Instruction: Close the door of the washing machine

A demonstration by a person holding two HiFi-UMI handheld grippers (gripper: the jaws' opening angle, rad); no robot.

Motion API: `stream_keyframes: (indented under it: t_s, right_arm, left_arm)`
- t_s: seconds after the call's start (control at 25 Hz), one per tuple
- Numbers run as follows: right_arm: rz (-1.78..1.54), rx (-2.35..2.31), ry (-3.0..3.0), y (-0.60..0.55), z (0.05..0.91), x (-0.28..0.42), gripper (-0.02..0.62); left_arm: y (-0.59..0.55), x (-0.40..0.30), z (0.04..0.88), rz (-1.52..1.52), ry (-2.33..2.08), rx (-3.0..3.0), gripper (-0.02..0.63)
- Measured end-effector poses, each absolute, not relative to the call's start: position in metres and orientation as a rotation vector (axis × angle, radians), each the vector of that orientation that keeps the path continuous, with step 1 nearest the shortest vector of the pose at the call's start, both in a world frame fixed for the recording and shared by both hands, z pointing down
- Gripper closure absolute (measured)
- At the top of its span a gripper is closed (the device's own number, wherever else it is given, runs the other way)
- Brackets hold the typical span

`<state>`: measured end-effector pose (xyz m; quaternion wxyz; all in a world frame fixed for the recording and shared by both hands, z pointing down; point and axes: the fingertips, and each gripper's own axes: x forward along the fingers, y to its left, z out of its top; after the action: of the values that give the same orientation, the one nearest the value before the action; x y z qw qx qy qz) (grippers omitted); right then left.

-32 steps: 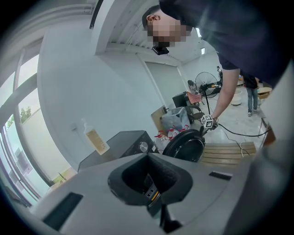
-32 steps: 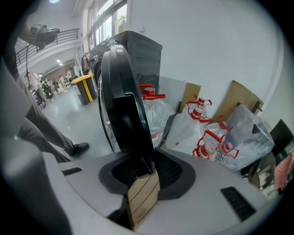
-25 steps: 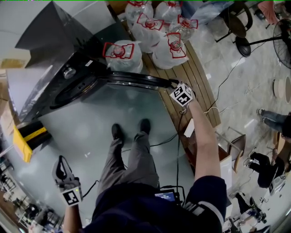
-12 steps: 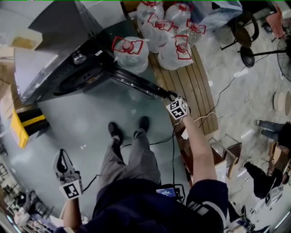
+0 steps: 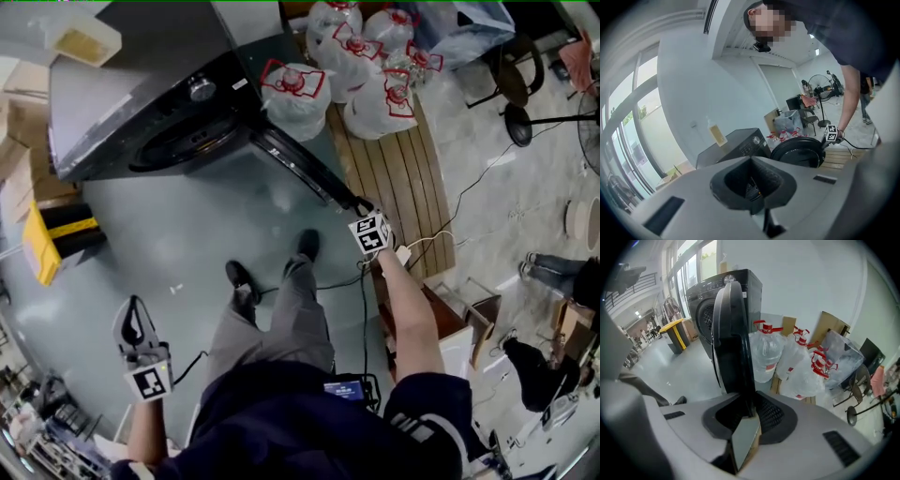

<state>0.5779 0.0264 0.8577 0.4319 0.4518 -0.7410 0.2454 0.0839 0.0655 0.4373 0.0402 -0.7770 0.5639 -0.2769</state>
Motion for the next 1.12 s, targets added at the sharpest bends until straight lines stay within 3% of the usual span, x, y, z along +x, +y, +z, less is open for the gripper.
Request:
stream_keyframes:
  t_s: [1.12]
  right_arm:
    - [0.819, 1.278, -1.687, 0.132, 0.873, 0.311, 0.509]
  left_arm:
    - [0.13, -0.171, 0.473, -0.751, 1.693, -2.491, 0.583]
